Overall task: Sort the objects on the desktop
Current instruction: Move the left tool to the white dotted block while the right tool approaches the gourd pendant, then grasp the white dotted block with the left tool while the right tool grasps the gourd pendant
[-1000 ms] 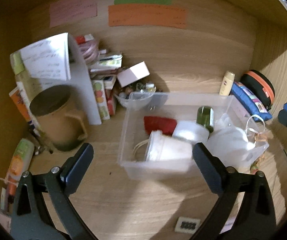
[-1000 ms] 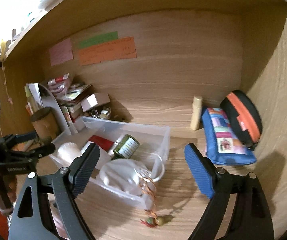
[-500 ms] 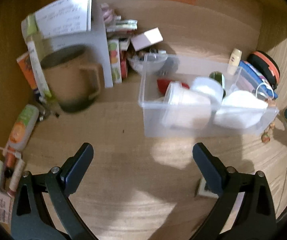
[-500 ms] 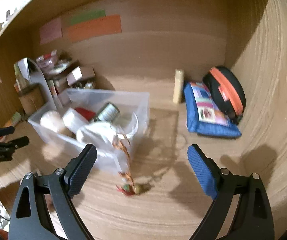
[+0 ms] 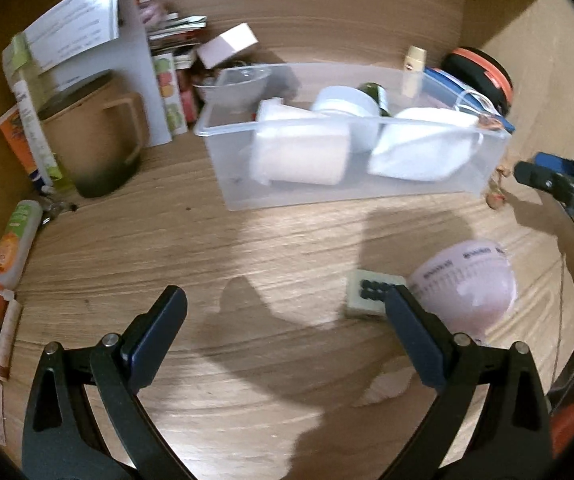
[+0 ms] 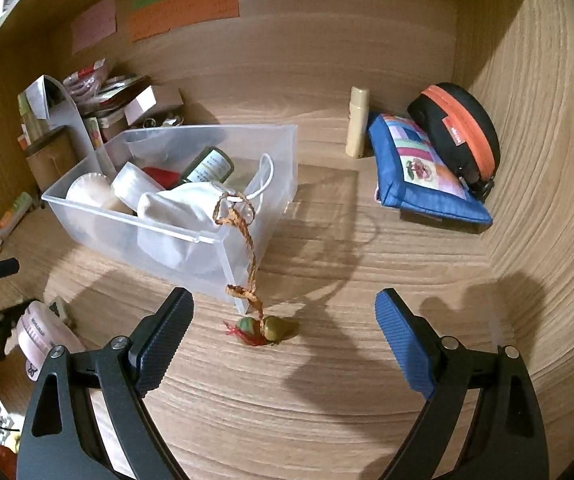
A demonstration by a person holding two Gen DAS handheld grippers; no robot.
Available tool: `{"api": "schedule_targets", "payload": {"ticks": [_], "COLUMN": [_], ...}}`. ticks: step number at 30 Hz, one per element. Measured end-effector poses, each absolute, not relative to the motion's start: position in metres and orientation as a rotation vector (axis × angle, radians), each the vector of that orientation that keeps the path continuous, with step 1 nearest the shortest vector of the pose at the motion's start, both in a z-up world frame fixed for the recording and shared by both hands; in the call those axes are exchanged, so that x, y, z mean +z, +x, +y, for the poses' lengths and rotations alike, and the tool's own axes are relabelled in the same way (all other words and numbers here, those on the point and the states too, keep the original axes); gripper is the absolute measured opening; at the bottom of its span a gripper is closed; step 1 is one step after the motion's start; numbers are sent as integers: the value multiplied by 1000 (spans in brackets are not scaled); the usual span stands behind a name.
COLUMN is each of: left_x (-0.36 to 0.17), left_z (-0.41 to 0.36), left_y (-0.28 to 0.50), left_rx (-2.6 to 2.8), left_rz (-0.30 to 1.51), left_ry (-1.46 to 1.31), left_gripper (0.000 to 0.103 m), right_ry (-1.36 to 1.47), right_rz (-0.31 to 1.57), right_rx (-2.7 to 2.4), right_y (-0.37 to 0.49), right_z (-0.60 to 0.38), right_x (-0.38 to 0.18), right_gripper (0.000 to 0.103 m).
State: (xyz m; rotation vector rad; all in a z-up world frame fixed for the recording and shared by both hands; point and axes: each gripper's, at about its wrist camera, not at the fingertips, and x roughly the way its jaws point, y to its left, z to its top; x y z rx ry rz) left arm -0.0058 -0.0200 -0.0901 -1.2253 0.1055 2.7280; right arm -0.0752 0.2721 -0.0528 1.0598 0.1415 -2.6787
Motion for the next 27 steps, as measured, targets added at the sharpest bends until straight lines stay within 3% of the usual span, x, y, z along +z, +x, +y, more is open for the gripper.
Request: {"api": "schedule_targets", "payload": {"ticks": [15, 18, 20, 27], "left_x": [-99, -100, -103, -104], "left_z": [0, 0, 1, -2], "left_y": [-14, -16, -17, -19], "left_rx": [2672, 2667, 2653, 2646], "left_rz": [175, 187, 191, 149], "left_ry": [-1242, -1248, -1266, -1268], "left_gripper": [101, 91, 77, 63], "right_ry": [1112, 1120, 1124, 1189], "right_rz": [142, 140, 153, 175], "right_rx": [-2641, -2608, -2593, -2501], "right_y": [-79, -81, -82, -92], "right_z": [274, 272, 270, 263], "right_x": [-65, -69, -71, -83], "right_gripper": [90, 89, 85, 62]}}
